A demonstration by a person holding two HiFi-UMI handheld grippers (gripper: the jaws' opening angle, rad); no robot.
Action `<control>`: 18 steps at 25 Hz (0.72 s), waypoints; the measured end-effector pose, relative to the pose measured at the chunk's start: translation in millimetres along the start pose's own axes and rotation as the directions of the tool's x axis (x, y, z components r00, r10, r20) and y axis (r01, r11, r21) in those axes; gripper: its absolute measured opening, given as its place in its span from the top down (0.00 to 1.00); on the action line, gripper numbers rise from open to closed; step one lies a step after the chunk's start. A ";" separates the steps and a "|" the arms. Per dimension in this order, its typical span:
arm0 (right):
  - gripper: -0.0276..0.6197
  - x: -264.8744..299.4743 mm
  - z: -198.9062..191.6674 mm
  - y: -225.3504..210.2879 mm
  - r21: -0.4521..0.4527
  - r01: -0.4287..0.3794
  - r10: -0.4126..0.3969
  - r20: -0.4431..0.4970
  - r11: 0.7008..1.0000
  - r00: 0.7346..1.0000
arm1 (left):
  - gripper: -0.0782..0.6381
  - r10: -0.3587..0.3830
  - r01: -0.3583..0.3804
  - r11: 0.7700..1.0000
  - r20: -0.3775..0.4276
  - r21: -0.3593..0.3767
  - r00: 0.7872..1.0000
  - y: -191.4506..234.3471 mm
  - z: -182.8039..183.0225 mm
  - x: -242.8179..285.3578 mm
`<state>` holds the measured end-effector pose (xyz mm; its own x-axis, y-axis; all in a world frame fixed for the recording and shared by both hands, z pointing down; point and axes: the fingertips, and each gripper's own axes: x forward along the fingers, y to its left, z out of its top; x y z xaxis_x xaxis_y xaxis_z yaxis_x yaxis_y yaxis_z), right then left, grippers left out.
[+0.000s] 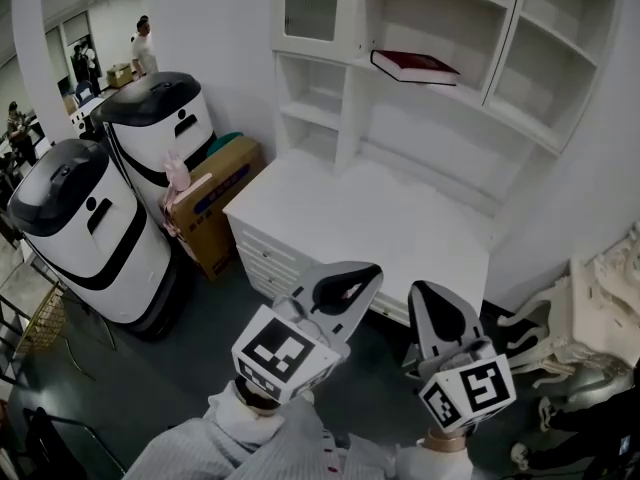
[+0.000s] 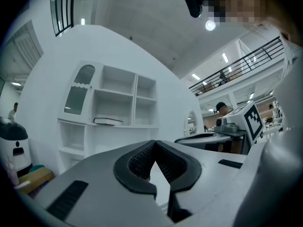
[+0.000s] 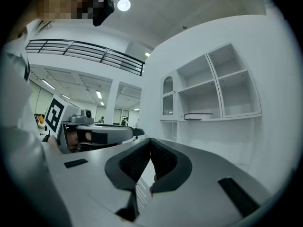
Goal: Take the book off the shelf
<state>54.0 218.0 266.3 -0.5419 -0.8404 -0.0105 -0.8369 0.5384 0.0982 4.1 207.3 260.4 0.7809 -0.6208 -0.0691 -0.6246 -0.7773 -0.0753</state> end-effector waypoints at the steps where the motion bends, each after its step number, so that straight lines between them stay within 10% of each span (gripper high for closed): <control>1: 0.94 10.1 0.9 -1.4 -0.001 0.005 -0.005 0.003 1.000 1.000 | 0.87 -0.004 0.004 1.000 0.000 0.003 1.000 10.1 -0.1 2.0; 18: 0.94 110.9 -16.5 -33.1 0.011 0.102 -0.102 -0.032 0.995 0.994 | 0.87 0.008 -0.009 1.000 -0.027 -0.024 1.000 131.8 -30.6 11.2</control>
<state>22.9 106.1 278.3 -0.4513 -0.8923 0.0110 -0.8887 0.4505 0.0853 -69.3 94.8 280.1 0.7756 -0.6297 -0.0429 -0.6312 -0.7740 -0.0509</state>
